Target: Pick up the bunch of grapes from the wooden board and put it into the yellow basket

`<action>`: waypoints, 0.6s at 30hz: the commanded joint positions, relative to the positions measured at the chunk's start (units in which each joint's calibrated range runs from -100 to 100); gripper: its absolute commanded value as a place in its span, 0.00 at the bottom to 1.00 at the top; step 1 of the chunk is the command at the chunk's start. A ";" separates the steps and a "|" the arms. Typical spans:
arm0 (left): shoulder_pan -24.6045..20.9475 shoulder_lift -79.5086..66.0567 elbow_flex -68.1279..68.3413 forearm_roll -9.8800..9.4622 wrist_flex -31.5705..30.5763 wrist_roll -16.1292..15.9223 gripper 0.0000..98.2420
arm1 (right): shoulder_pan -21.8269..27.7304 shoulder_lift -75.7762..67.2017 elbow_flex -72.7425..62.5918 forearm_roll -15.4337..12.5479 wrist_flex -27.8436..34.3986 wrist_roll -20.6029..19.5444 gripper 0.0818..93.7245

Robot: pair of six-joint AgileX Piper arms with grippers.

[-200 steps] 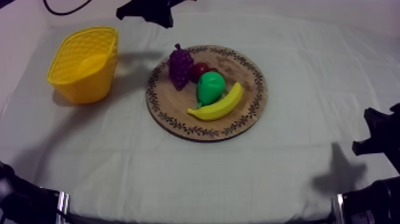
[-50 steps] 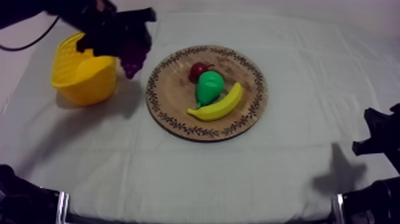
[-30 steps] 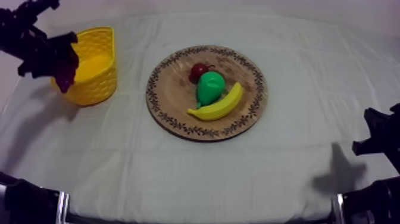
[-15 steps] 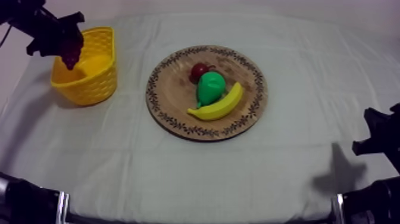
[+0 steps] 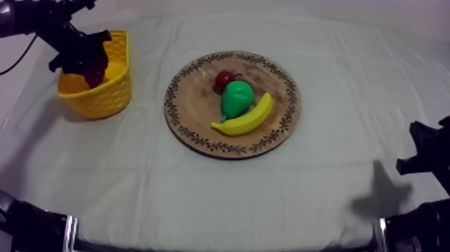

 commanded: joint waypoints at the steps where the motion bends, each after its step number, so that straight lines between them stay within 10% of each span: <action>1: 0.05 0.05 -0.08 -0.01 -0.11 0.01 0.61 | 0.03 0.02 -0.01 -0.01 0.00 0.00 0.00; 9: 0.29 -2.08 0.56 -0.04 -0.90 -0.88 0.86 | 0.03 0.02 -0.01 -0.01 0.00 0.00 0.00; 18: 0.10 -4.09 0.93 0.05 -1.66 -2.41 0.93 | 0.03 0.02 -0.01 -0.01 0.00 0.00 0.00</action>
